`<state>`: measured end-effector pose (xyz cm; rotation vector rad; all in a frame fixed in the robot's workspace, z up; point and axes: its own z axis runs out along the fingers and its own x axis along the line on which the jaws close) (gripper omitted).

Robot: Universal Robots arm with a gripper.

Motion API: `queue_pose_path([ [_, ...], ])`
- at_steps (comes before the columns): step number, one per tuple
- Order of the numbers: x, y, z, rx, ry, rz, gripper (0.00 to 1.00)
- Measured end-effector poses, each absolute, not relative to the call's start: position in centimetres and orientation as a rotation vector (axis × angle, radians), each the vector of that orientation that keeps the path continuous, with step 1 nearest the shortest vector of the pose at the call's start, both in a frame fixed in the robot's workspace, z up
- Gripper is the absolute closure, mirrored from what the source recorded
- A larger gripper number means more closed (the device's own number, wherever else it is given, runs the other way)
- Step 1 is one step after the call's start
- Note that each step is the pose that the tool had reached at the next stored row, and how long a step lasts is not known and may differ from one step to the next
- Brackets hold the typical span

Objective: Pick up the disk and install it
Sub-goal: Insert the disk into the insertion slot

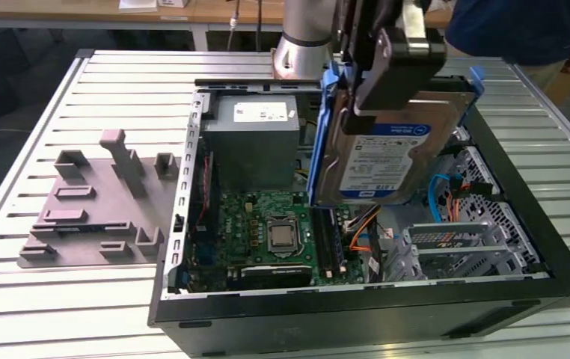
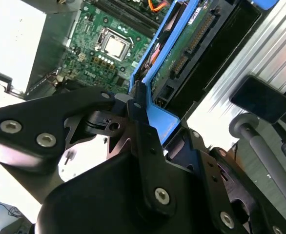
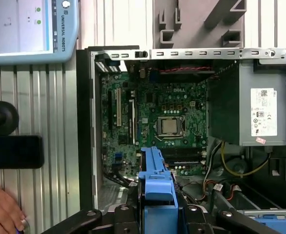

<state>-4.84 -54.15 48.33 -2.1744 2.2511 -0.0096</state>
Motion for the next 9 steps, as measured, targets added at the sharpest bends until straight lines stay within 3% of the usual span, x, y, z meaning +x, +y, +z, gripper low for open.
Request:
queue_pose_path([
  [9, -3.6, -55.5, 48.0, -2.175, 2.252, -0.007, 0.64],
])
